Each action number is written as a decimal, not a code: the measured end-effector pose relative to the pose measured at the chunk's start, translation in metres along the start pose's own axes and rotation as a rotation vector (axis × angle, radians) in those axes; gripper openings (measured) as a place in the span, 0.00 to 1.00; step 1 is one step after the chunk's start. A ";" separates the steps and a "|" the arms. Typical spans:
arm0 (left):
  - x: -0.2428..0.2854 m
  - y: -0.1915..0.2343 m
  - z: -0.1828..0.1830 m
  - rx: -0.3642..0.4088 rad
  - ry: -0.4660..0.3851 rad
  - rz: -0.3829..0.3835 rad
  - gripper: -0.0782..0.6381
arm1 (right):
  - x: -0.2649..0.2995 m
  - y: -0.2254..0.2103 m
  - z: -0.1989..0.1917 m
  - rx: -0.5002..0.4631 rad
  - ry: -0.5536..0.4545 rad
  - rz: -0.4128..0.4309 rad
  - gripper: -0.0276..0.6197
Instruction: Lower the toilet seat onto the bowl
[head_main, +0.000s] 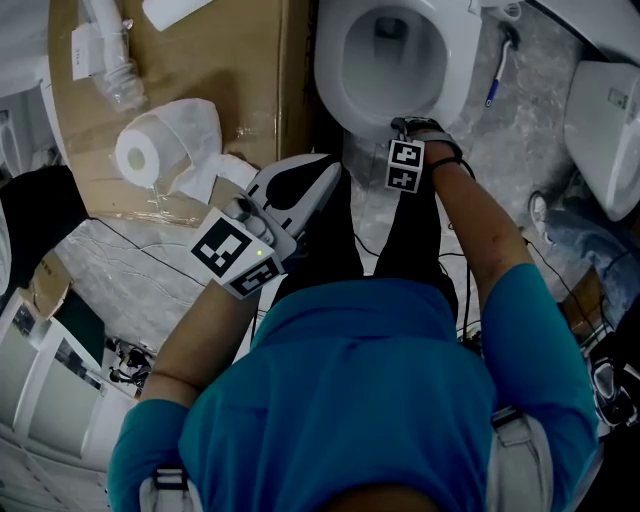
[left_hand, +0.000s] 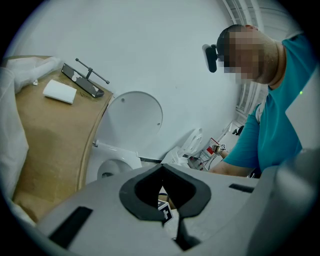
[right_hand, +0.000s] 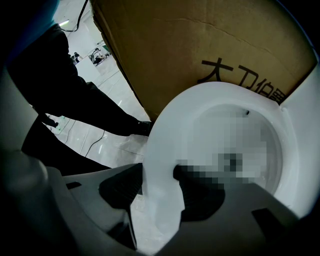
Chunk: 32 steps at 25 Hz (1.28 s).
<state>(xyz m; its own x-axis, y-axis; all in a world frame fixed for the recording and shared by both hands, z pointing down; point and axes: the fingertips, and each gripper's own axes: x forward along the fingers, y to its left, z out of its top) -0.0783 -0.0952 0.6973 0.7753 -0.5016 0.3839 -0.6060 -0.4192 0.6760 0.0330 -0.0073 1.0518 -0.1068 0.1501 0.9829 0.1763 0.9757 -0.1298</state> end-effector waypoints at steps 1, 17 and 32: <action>0.000 0.000 -0.001 -0.001 0.001 -0.001 0.11 | 0.000 0.000 0.000 0.001 -0.001 0.002 0.40; 0.000 -0.014 -0.003 0.019 -0.007 -0.015 0.11 | -0.004 -0.001 0.000 0.052 0.016 0.030 0.40; -0.020 -0.058 0.052 0.108 -0.063 -0.014 0.11 | -0.135 -0.034 0.015 0.282 -0.288 -0.105 0.31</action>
<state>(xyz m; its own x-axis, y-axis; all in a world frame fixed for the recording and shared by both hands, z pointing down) -0.0684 -0.1002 0.6174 0.7734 -0.5400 0.3322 -0.6132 -0.5044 0.6079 0.0270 -0.0583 0.9212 -0.3864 0.0466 0.9211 -0.1210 0.9875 -0.1008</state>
